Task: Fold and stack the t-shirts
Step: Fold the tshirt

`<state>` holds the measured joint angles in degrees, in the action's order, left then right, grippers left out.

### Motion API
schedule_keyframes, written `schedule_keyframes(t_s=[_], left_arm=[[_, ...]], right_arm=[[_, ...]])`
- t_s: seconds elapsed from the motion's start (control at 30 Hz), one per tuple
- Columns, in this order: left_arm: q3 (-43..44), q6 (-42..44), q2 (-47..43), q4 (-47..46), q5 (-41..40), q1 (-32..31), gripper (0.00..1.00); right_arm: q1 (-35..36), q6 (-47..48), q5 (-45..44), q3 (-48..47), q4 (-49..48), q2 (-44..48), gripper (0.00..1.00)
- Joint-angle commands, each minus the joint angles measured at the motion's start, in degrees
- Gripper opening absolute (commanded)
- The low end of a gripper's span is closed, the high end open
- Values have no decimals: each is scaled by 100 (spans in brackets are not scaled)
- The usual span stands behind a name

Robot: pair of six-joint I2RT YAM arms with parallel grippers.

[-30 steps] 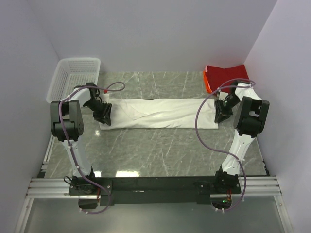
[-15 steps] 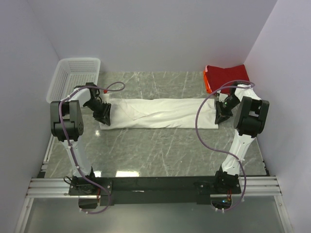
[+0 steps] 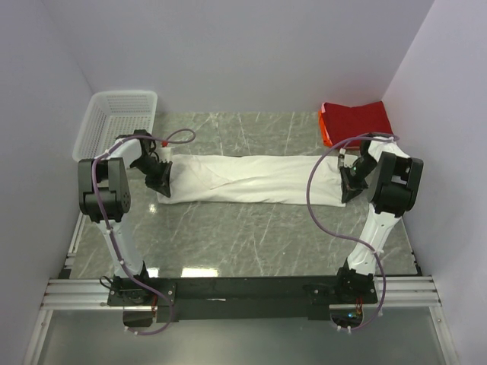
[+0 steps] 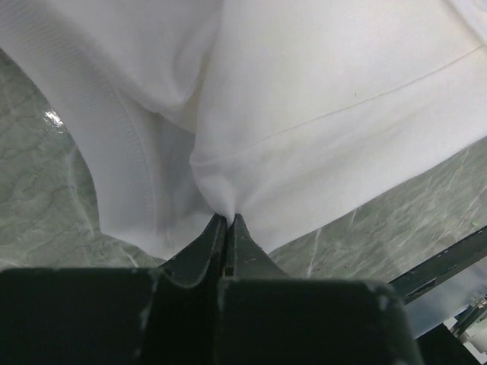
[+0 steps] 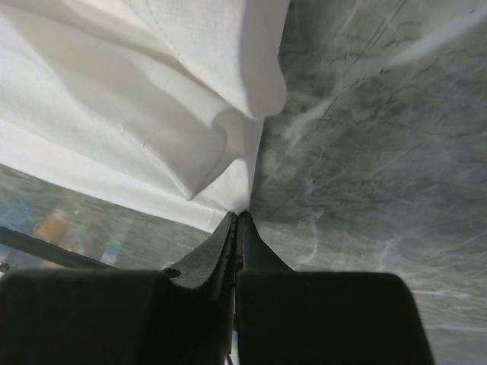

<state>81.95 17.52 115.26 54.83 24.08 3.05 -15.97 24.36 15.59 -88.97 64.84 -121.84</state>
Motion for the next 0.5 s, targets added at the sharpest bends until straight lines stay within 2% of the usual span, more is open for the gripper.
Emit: schedule_keyframes(t_s=[0.0, 0.33, 0.47], left_arm=[[-57, 68, -303, 19, -113, 38, 1], [-302, -11, -197, -42, -289, 29, 1], [-338, -73, -215, -104, -211, -32, 1]], right_arm=[[-65, 157, -470, 90, -199, 214, 0], [-64, 341, -1190, 521, -779, 318, 0], [-56, 429, -1077, 399, -658, 380, 0]])
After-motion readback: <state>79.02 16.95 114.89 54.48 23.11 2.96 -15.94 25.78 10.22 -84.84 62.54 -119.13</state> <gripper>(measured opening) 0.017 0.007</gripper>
